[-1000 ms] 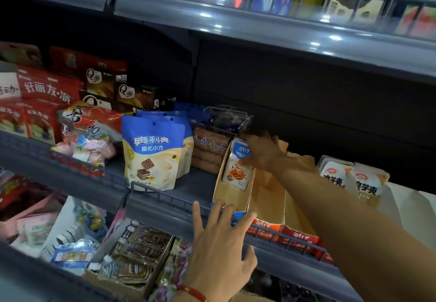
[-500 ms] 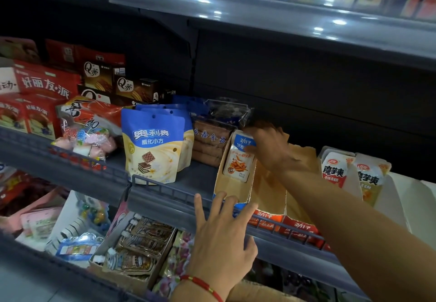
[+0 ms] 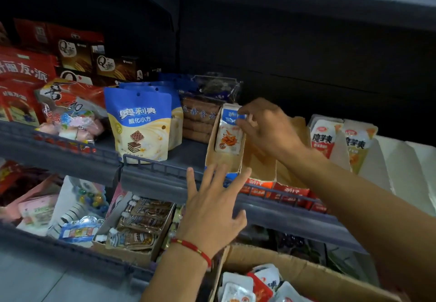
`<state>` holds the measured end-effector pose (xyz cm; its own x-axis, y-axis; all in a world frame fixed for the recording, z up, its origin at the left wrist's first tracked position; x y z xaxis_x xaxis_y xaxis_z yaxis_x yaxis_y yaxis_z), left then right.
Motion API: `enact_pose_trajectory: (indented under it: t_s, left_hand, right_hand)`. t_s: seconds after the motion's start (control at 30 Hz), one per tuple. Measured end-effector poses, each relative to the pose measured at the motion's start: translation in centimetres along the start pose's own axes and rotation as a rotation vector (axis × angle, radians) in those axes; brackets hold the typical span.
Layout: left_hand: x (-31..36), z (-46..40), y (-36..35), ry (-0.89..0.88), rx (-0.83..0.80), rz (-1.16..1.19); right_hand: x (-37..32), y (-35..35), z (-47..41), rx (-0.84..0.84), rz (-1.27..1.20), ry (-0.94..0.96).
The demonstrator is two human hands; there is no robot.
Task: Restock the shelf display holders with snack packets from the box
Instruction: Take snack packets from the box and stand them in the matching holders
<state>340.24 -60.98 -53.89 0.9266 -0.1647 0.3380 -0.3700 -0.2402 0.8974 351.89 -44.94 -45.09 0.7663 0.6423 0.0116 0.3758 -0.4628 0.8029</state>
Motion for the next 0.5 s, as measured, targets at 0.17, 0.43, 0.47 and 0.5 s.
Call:
enact_pose_trajectory:
  t_s: [0.17, 0.43, 0.47, 0.5]
  left_hand:
    - [-0.6, 1.4, -0.4, -0.092, 0.107, 0.001]
    - [0.2, 8.0, -3.0, -0.137, 0.007, 0.217]
    - [0.2, 8.5, -3.4, -0.118, -0.033, 0.236]
    - [0.1, 9.0, -3.7, -0.097, -0.065, 0.244]
  right_hand:
    - [-1.8, 4.2, 13.1, -0.027, -0.185, 0.11]
    - [-4.6, -3.0, 30.7, -0.87, -0.19, -0.091]
    - [-5.2, -4.3, 31.3, -0.897, -0.179, -0.161]
    - [-5.8, -5.5, 31.8, -0.916, -0.175, -0.25]
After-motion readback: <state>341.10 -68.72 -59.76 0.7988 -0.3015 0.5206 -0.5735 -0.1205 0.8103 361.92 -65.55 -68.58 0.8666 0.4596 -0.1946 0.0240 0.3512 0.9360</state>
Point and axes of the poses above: each hand's wrist, its own z-axis away from the middle knuckle, its own y-axis out of the back of the hand, x = y × z, the point moved 1 cm from there along -z, towards the middle knuckle, and after that the axes turned 6 degrees about z, right-handed, at the moved point
